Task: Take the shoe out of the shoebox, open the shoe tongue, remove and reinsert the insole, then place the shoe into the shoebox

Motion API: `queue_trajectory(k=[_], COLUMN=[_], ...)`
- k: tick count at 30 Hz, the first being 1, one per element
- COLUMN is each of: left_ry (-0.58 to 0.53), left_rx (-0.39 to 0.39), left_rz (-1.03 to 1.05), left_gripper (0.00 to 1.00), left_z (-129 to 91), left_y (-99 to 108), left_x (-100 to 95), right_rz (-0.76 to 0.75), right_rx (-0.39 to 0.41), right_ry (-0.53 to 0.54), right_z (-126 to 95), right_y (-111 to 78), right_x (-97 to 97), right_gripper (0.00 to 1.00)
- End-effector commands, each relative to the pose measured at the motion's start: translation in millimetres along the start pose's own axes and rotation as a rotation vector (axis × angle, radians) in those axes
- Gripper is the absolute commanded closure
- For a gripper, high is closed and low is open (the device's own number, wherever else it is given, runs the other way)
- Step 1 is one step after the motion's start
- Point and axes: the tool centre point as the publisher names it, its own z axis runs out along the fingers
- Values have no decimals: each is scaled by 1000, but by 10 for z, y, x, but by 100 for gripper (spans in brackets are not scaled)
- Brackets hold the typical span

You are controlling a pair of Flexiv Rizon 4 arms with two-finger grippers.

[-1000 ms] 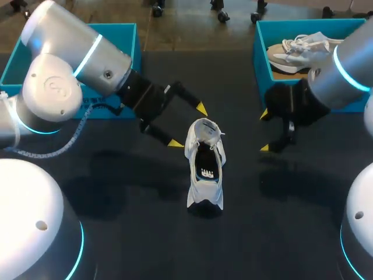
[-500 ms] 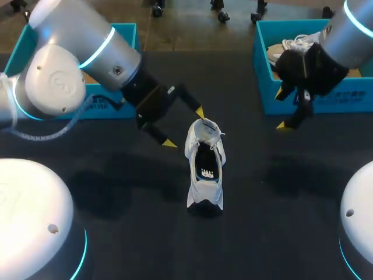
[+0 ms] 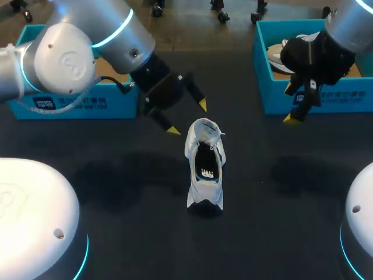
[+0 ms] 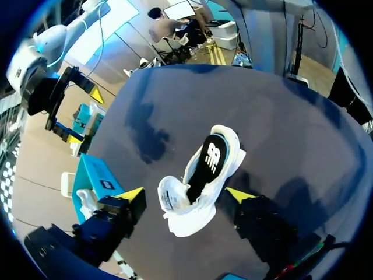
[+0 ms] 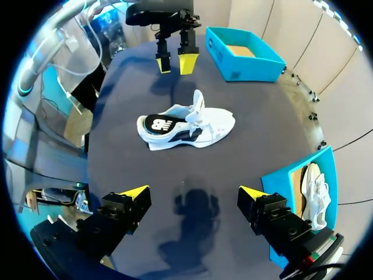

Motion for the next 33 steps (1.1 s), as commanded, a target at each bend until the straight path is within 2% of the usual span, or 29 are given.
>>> queue_trajectory(k=[1,10,17,18,19,21,26,33], left_ry=[82,179,253,258,272,303,359,436], left_rx=[-8,11,26,46,24,31,78,45], left_rz=[1,99,338,346,365,421,491,532], left_gripper=[100,100,100,100,100,100,100,100], left_z=[35,13,92,92,106,122,184,414], left_y=[13,17,-1,-17,-23,-79,-179,-312], left_x=[-64,-130,-174,-172,-184,-182,-195,-136], right_rz=[0,0,0,0,0,0,0,0], right_rx=[0,0,0,0,0,0,0,0], right_ry=[-2,-2,-2,-2,-2,-2,-2,-2], right_z=[9,9,9,9,9,9,9,9], right_y=[-8,-8,-8,-8,-8,-8,-8,-8], right_x=[5,5,5,5,5,5,5,5], right_gripper=[0,0,0,0,0,0,0,0])
